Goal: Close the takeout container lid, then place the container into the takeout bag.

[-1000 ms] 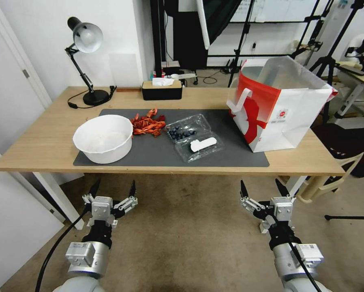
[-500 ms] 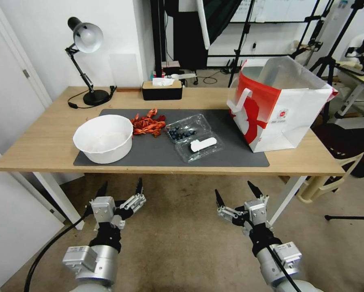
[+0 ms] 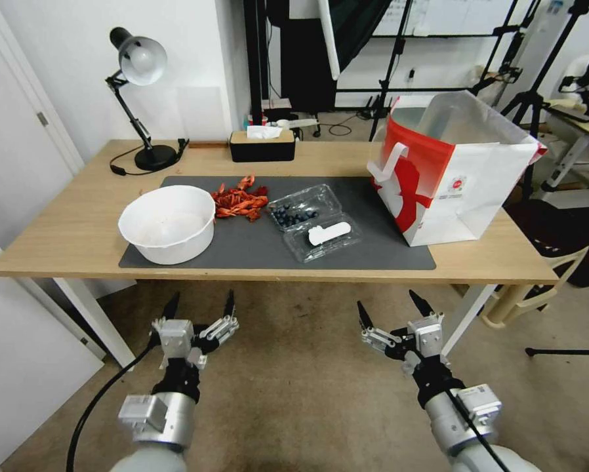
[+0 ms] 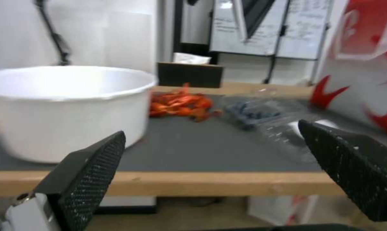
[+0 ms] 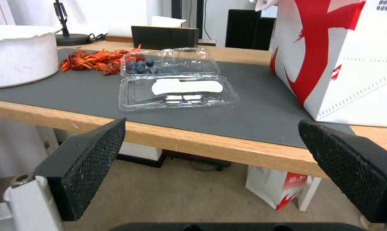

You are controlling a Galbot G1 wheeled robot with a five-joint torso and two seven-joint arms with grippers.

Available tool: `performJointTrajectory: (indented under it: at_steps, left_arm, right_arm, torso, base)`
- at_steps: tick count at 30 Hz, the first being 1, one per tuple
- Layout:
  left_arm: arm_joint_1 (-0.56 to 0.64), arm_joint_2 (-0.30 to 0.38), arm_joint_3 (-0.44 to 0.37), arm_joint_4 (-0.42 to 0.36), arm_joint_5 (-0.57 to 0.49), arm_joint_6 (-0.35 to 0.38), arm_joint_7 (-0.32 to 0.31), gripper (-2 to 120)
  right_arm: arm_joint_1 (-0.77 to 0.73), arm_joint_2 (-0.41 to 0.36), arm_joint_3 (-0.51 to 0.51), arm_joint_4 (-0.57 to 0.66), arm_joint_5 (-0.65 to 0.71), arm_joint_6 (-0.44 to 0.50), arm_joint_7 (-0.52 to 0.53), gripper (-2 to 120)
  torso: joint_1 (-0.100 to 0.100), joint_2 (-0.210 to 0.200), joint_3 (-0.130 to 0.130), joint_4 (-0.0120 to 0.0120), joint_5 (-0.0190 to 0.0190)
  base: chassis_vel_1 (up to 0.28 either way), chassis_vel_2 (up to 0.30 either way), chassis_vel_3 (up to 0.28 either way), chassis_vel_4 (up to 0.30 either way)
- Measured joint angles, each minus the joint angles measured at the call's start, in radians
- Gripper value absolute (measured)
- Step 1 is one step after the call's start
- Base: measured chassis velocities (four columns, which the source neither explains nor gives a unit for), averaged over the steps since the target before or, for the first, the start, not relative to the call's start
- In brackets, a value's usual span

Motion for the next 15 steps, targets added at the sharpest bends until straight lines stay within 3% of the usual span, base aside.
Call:
performJointTrajectory:
  at_steps: [3,4,8,10,15]
  left_arm:
    - [-0.022,0.018,0.001,0.006,-0.079,0.017,0.014,100]
    - [-0.036,0.026,-0.002,0.016,-0.132,0.019,0.026,100]
    - [-0.089,0.049,0.01,0.044,-0.212,0.028,0.045,100]
    - [-0.175,0.084,0.038,0.083,-0.313,0.035,0.073,100]
    - [-0.286,0.133,0.086,0.128,-0.474,0.061,0.102,100]
  right_arm:
    - [0.045,-0.031,-0.013,-0.038,0.025,-0.007,-0.002,100]
    - [0.07,-0.05,-0.027,-0.065,0.035,-0.01,-0.005,100]
    - [0.069,-0.054,-0.032,-0.081,0.044,-0.005,-0.007,100]
    - [0.056,-0.043,-0.03,-0.085,0.048,0.008,-0.013,100]
    - [0.049,-0.02,-0.022,-0.084,0.044,0.011,-0.013,100]
  torso:
    - [0.0,0.0,0.0,0.0005,0.0003]
    - [0.0,0.0,0.0,0.0019,0.0009]
    - [0.0,0.0,0.0,0.0014,0.0005]
    - [0.0,0.0,0.0,0.0,0.0001]
    - [0.0,0.0,0.0,0.0007,0.0005]
  base:
    - [0.0,0.0,0.0,0.0]
    - [0.0,0.0,0.0,0.0]
    - [0.0,0.0,0.0,0.0]
    - [0.0,0.0,0.0,0.0]
    - [0.0,0.0,0.0,0.0]
